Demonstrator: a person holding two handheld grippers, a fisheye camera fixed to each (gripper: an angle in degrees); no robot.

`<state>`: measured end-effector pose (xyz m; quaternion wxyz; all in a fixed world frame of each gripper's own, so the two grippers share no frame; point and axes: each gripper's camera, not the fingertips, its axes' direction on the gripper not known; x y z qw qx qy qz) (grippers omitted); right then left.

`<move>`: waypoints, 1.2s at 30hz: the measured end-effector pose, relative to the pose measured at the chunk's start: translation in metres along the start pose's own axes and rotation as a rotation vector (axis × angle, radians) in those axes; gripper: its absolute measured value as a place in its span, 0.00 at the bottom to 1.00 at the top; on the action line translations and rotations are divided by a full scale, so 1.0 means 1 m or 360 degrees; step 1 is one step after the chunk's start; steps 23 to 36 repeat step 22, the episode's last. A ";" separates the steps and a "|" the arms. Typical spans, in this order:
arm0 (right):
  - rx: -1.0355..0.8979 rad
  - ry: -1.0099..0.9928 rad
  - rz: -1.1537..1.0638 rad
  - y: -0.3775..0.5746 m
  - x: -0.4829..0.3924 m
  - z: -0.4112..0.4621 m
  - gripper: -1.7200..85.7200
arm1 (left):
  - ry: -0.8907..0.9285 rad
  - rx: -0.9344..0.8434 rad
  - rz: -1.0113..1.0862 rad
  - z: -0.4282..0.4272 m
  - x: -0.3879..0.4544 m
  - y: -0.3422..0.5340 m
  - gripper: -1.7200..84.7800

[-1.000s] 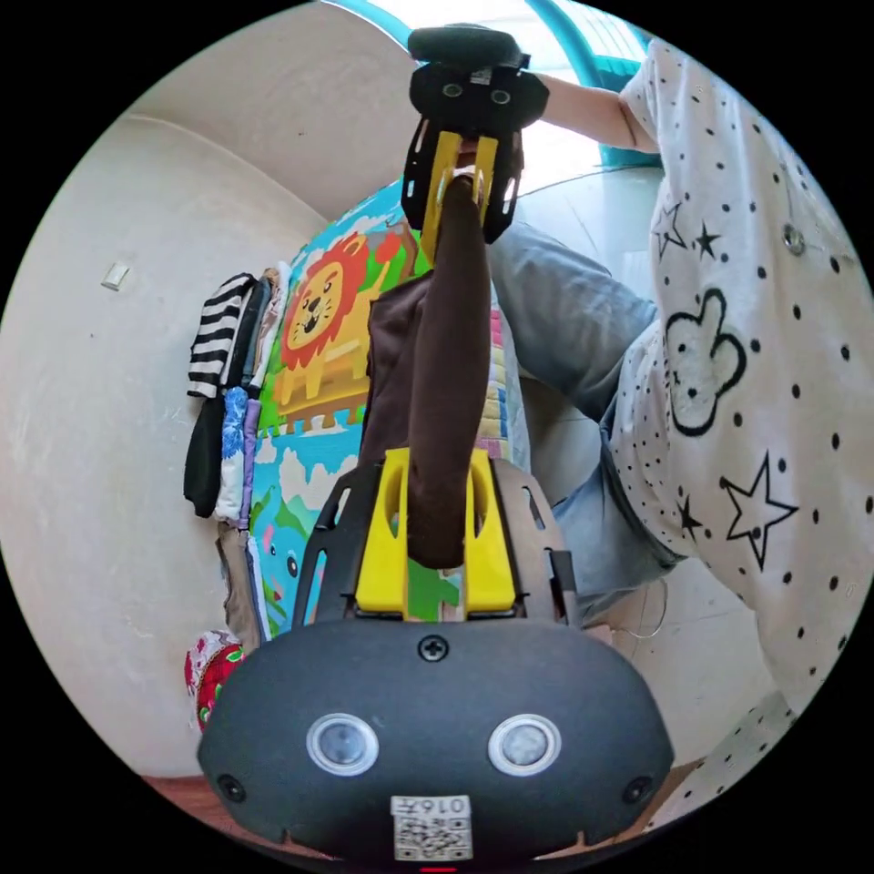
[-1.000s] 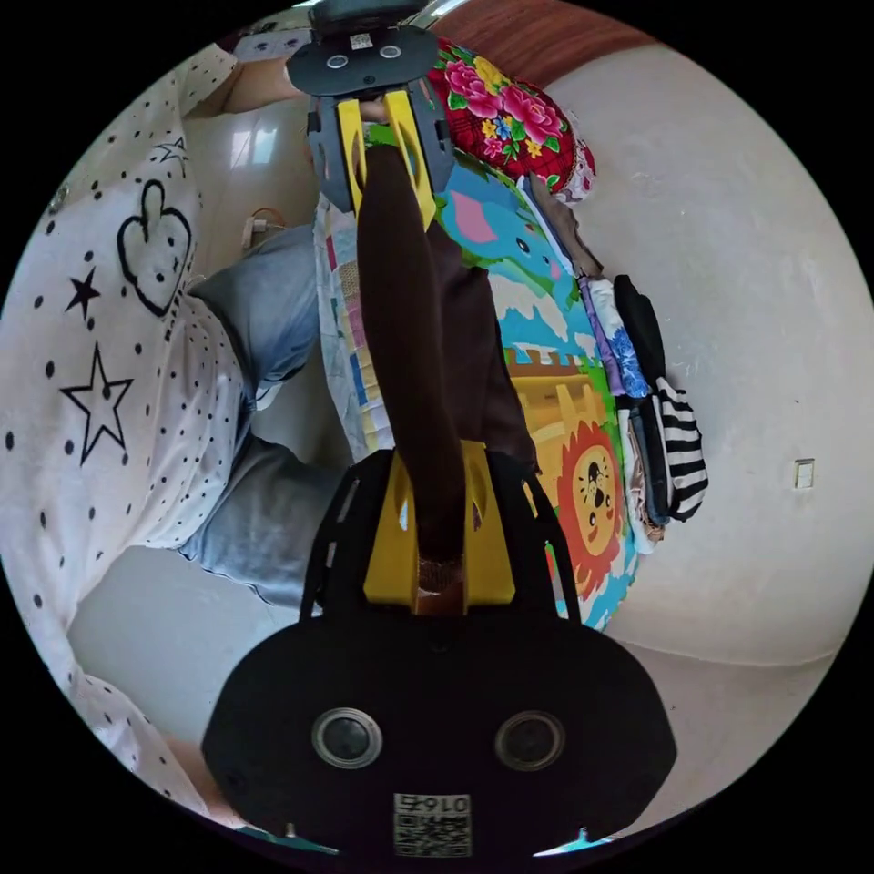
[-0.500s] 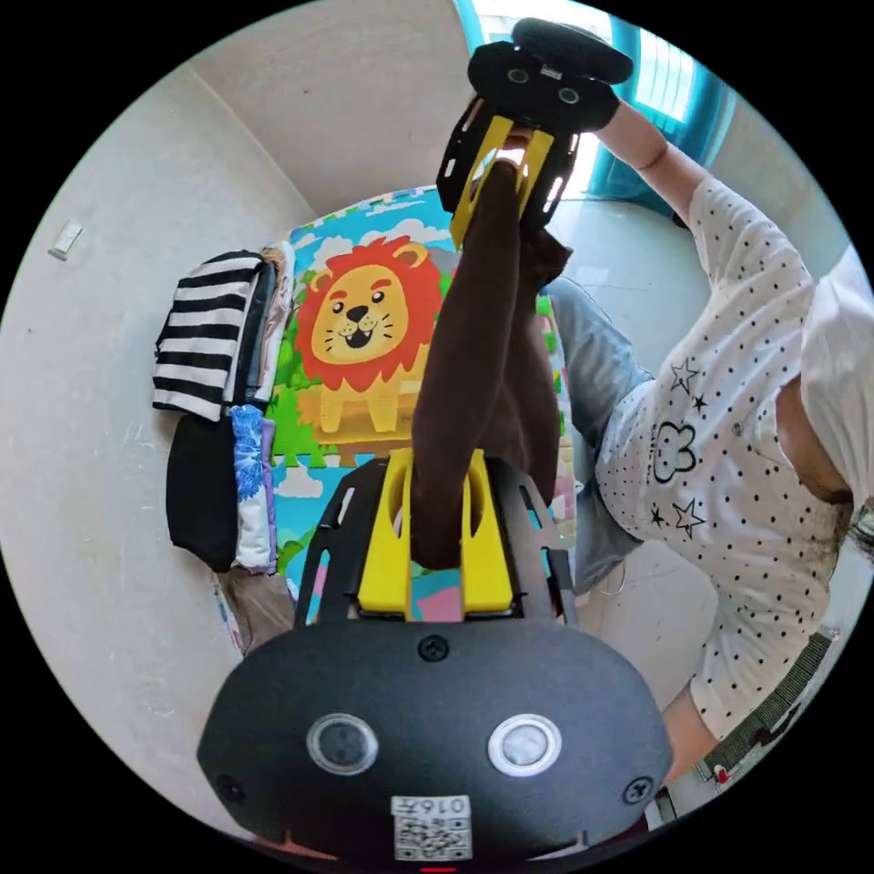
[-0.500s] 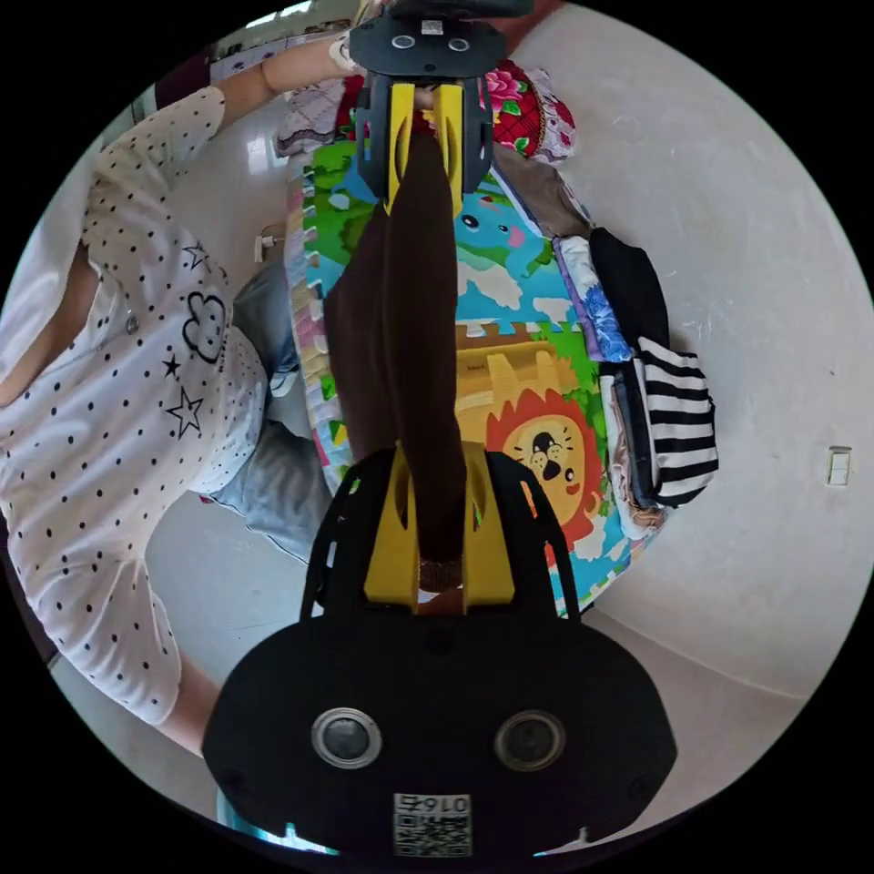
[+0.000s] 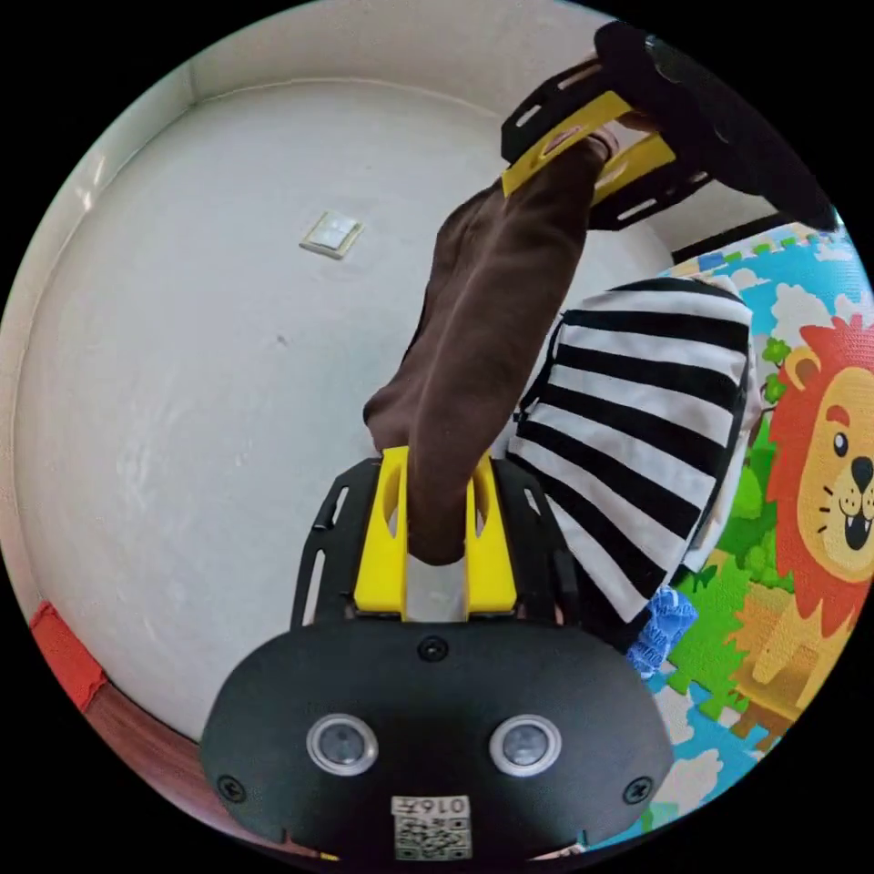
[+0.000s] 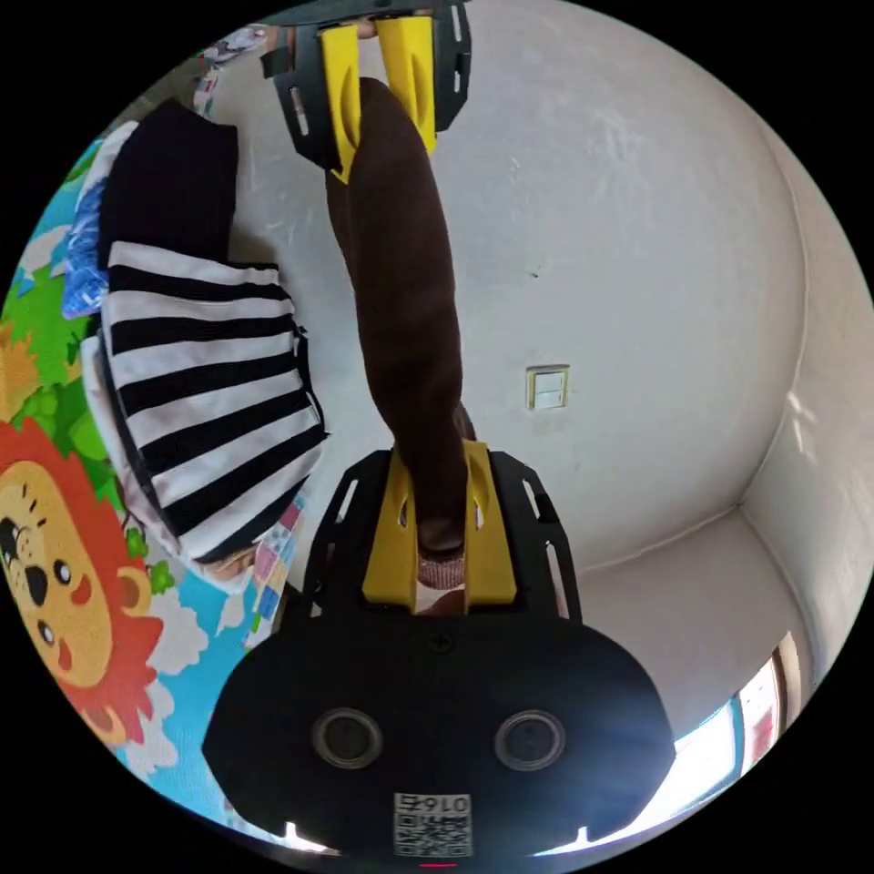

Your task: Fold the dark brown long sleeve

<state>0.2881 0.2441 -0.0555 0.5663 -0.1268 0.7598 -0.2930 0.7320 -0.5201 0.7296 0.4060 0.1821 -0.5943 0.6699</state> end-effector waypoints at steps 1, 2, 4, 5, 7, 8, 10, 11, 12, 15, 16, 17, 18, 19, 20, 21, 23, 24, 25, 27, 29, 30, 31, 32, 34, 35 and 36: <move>-0.0061 -0.0023 0.0086 0.002 -0.044 0.013 0.12 | 0.0030 -0.0058 0.0007 0.013 0.017 0.004 0.12; -0.0188 -0.0144 0.0032 0.003 -0.092 0.023 0.12 | 0.0107 -0.0182 0.0024 0.037 0.051 0.014 0.12; -0.0418 -0.0374 -0.0224 0.011 -0.167 0.029 0.12 | 0.0163 -0.0230 -0.0006 0.054 0.092 0.035 0.12; -0.0447 -0.0259 -0.0244 0.021 -0.205 0.024 0.11 | -0.0016 -0.0090 -0.0070 0.048 0.107 0.054 0.12; -0.0308 0.0014 -0.0204 0.043 -0.235 0.002 0.11 | -0.0119 0.0026 -0.0101 0.040 0.116 0.076 0.12; -0.0259 0.0025 -0.0190 0.057 -0.241 -0.009 0.11 | -0.0107 0.0056 -0.0092 0.035 0.116 0.089 0.12; -0.0183 -0.0086 -0.0141 0.084 -0.239 -0.027 0.12 | -0.0066 0.0112 -0.0100 0.026 0.111 0.112 0.13; -0.0139 -0.0133 -0.0115 0.105 -0.237 -0.039 0.12 | -0.0022 0.0151 -0.0093 0.020 0.107 0.133 0.13; -0.0120 -0.0158 -0.0099 0.115 -0.236 -0.045 0.12 | 0.0031 0.0166 -0.0088 0.014 0.103 0.155 0.12; -0.0042 -0.0283 0.0049 0.180 -0.229 -0.080 0.12 | 0.0020 0.0106 -0.0273 -0.006 0.085 0.223 0.05; -0.0025 -0.0343 0.0169 0.207 -0.224 -0.093 0.12 | 0.0028 0.0104 -0.0366 -0.010 0.078 0.240 0.04; -0.0023 -0.0388 0.0370 0.233 -0.213 -0.106 0.12 | 0.0080 0.0119 -0.0523 -0.020 0.065 0.278 0.02; -0.0021 -0.0412 0.0503 0.245 -0.206 -0.113 0.11 | 0.0148 0.0128 -0.0722 -0.027 0.049 0.319 0.02; 0.0016 -0.0488 0.0771 0.269 -0.190 -0.130 0.11 | 0.0187 0.0124 -0.0838 -0.030 0.041 0.340 0.01; 0.0109 -0.0593 0.1056 0.294 -0.175 -0.151 0.11 | 0.0269 0.0104 -0.1048 -0.032 0.025 0.384 0.01; 0.0167 -0.0652 0.1196 0.306 -0.169 -0.162 0.10 | 0.0335 0.0090 -0.1177 -0.032 0.013 0.425 0.01; 0.0315 -0.0770 0.1477 0.331 -0.160 -0.185 0.09 | 0.0351 0.0081 -0.1195 -0.032 0.009 0.444 0.01; 0.0315 -0.0770 0.1477 0.331 -0.160 -0.185 0.09 | 0.0351 0.0081 -0.1195 -0.032 0.009 0.444 0.01; 0.0315 -0.0770 0.1477 0.331 -0.160 -0.185 0.09 | 0.0351 0.0081 -0.1195 -0.032 0.009 0.444 0.01; 0.0315 -0.0770 0.1477 0.331 -0.160 -0.185 0.09 | 0.0351 0.0081 -0.1195 -0.032 0.009 0.444 0.01; 0.0315 -0.0770 0.1477 0.331 -0.160 -0.185 0.09 | 0.0351 0.0081 -0.1195 -0.032 0.009 0.444 0.01; 0.0315 -0.0770 0.1477 0.331 -0.160 -0.185 0.09 | 0.0351 0.0081 -0.1195 -0.032 0.009 0.444 0.01; 0.0315 -0.0770 0.1477 0.331 -0.160 -0.185 0.09 | 0.0351 0.0081 -0.1195 -0.032 0.009 0.444 0.01; 0.0315 -0.0770 0.1477 0.331 -0.160 -0.185 0.09 | 0.0351 0.0081 -0.1195 -0.032 0.009 0.444 0.01; 0.0315 -0.0770 0.1477 0.331 -0.160 -0.185 0.09 | 0.0351 0.0081 -0.1195 -0.032 0.009 0.444 0.01; 0.0315 -0.0770 0.1477 0.331 -0.160 -0.185 0.09 | 0.0351 0.0081 -0.1195 -0.032 0.009 0.444 0.01; 0.0315 -0.0770 0.1477 0.331 -0.160 -0.185 0.09 | 0.0351 0.0081 -0.1195 -0.032 0.009 0.444 0.01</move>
